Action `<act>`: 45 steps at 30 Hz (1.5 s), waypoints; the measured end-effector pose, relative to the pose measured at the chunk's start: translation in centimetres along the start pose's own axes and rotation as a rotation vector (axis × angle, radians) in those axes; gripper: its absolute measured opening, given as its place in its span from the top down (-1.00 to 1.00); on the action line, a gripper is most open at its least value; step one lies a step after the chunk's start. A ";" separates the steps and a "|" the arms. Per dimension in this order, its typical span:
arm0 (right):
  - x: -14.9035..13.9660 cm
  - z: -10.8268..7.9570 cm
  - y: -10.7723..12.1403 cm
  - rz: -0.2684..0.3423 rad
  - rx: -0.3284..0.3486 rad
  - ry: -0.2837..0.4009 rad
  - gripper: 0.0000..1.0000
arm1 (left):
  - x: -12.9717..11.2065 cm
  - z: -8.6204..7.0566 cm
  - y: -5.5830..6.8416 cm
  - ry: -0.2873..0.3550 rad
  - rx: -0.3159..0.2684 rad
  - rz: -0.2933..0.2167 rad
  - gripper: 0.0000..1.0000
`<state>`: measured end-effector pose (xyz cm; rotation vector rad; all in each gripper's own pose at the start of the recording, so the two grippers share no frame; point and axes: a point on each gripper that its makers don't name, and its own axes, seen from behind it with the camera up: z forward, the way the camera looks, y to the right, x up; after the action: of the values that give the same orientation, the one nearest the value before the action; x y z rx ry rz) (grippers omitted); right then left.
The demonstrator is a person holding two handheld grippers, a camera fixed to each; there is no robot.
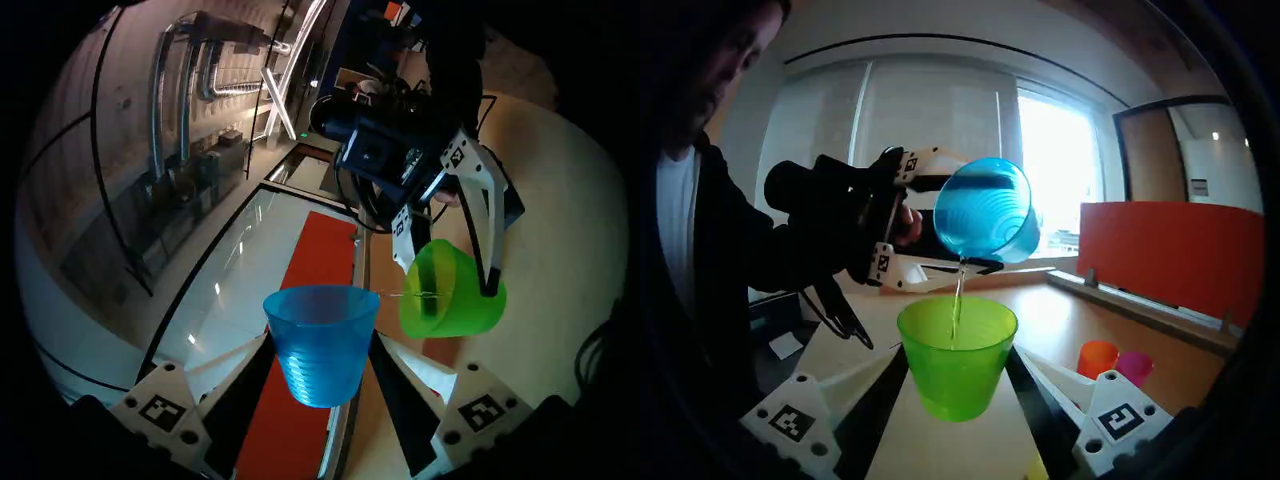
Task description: Pour water
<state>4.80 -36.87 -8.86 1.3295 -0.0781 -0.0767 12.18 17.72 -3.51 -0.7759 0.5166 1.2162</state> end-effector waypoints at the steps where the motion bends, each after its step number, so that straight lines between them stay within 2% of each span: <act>1: 0.0 0.0 0.0 0.000 0.000 0.000 -0.71 | 0.0 0.0 0.0 0.000 0.000 0.002 -0.61; 24: 0.0 -0.1 0.0 -0.002 -0.002 0.001 -0.72 | 0.1 0.0 0.1 -0.003 -0.004 0.065 -0.61; 45: -0.1 0.1 0.0 -0.007 -0.003 -0.005 -0.71 | 0.4 -0.1 0.1 0.000 -0.008 0.098 -0.61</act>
<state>4.66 -36.96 -8.82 1.3271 -0.0771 -0.0858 12.23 17.94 -3.92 -0.7645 0.5551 1.3093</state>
